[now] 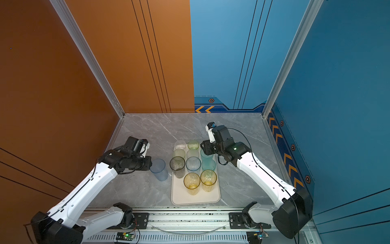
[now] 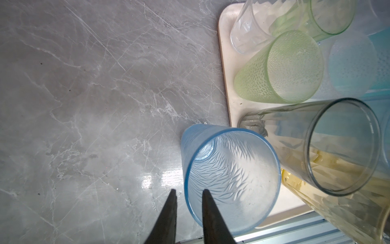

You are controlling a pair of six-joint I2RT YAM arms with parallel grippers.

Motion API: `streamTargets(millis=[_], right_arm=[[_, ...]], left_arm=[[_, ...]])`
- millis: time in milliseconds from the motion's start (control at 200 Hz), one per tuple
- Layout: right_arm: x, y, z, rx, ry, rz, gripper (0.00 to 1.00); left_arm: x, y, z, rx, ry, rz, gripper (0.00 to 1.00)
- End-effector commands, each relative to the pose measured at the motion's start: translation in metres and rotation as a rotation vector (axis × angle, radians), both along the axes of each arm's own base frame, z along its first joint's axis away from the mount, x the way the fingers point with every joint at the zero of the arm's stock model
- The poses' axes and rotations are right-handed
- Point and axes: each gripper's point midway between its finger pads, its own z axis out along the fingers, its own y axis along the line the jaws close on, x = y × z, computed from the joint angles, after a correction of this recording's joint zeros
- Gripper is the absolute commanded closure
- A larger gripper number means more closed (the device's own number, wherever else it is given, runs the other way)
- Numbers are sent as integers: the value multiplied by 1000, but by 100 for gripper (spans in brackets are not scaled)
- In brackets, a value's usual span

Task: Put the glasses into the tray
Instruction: 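Lower the left gripper onto the pale blue cup's rim and close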

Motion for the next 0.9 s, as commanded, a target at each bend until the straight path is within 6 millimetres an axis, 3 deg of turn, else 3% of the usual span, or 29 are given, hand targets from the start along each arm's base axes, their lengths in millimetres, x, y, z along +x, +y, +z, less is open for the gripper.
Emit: streamTargets(millis=[0,896], right_arm=[[-3,4,-3,-4,-8,33,51],[-5,5,-8,-11,0,48,51]], left_arm=[[-3,6,-7,35,34,16,77],[1,3,-23,73,95,0,80]])
